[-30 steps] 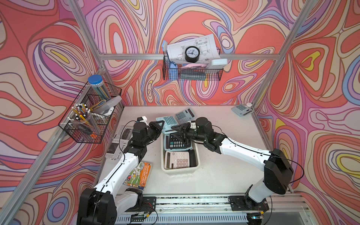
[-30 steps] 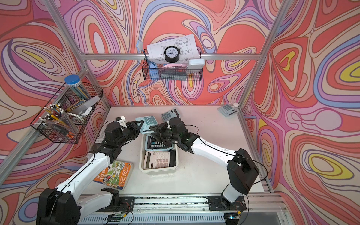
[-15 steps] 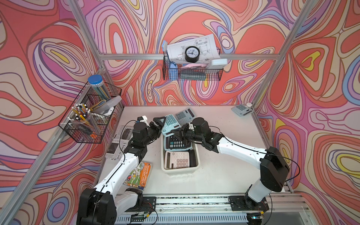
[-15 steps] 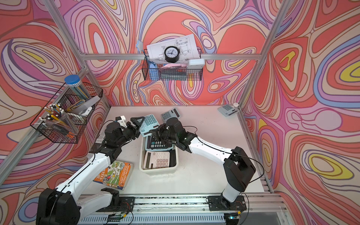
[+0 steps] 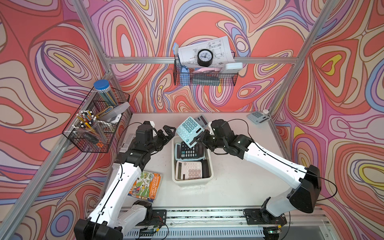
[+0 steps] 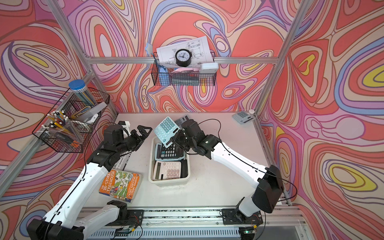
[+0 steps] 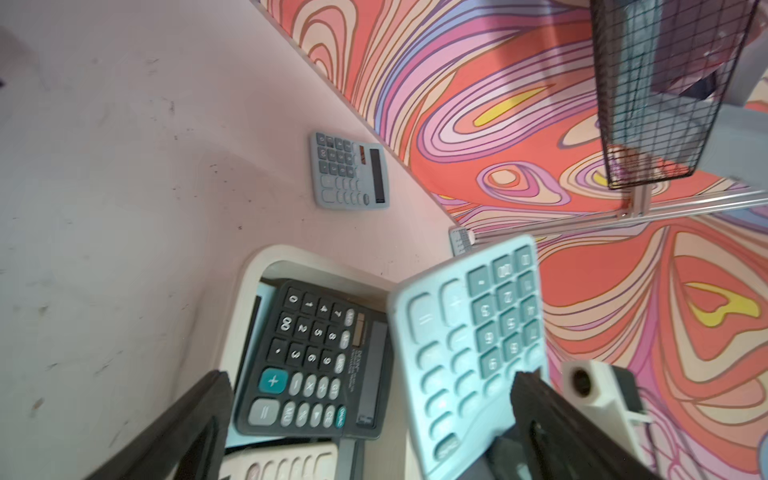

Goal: Put the calculator in the storage box
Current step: Pick up the calculator at the center of the board, then place the calculator in the storage box.

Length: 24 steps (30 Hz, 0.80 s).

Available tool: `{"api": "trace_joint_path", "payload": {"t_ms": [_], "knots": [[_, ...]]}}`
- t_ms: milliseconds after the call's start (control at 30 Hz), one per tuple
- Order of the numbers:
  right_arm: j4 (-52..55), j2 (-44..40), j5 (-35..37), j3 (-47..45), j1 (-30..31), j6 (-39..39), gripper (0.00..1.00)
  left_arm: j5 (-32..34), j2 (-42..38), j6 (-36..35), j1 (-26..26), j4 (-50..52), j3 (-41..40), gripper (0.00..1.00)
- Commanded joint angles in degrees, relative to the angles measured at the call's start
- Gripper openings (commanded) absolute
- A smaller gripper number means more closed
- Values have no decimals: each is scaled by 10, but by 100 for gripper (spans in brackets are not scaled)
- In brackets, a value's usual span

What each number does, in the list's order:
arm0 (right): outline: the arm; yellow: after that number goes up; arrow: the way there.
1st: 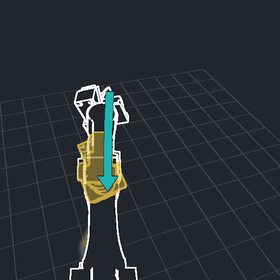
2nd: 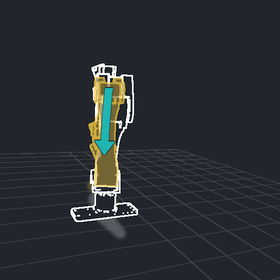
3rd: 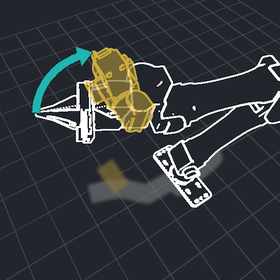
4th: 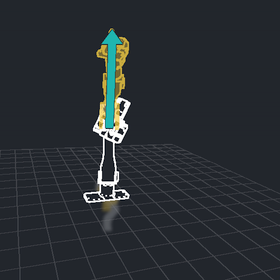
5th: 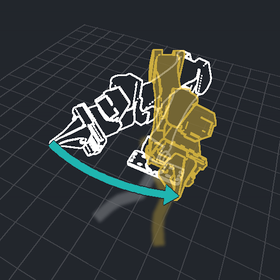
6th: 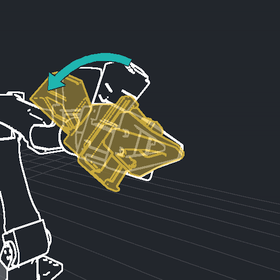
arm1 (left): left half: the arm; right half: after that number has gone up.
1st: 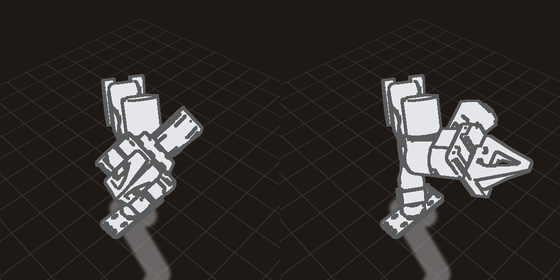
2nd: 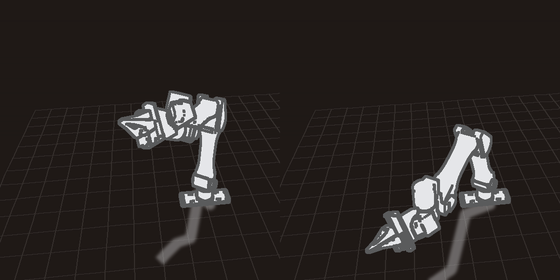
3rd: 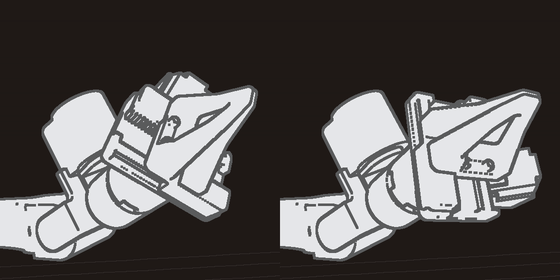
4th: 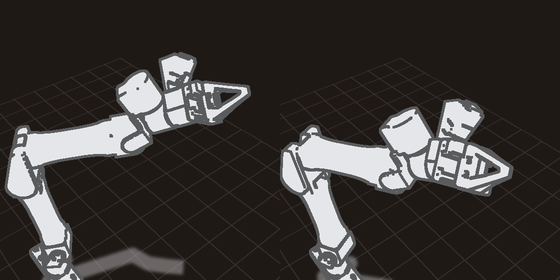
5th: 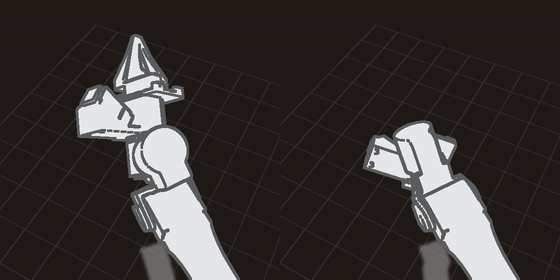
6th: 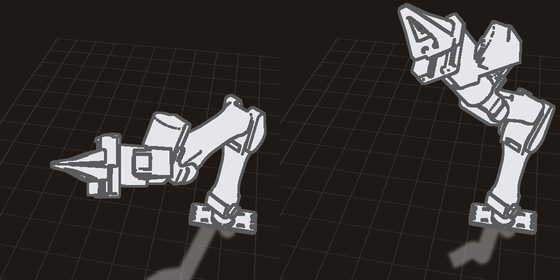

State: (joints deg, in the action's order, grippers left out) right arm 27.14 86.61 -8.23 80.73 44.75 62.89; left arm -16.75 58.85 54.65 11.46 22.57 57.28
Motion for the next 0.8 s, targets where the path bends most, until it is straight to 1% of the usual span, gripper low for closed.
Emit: {"api": "trace_joint_path", "payload": {"t_ms": [0, 133, 233, 367, 500, 667, 767], "knots": [[95, -11, -10, 22, -3, -165, 0, 22, -39, -83, -7, 121, 8, 98], [178, 0, -47, 48, -5, -261, 0, 49, -63, -113, -8, 176, 14, 99], [225, 11, -80, 54, -10, -303, 0, 72, -72, -130, -9, 201, 13, 99], [282, 36, -130, 72, -10, -348, 0, 75, -79, -137, -9, 197, -3, 99], [335, 66, -145, 91, -10, -361, 0, 67, -70, -138, -9, 190, -10, 99], [343, 77, -196, 93, -10, -368, 0, 61, -53, -139, -10, 187, -11, 99], [353, 77, -204, 91, -10, -374, 0, 62, -48, -140, -10, 186, -14, 99]]}}
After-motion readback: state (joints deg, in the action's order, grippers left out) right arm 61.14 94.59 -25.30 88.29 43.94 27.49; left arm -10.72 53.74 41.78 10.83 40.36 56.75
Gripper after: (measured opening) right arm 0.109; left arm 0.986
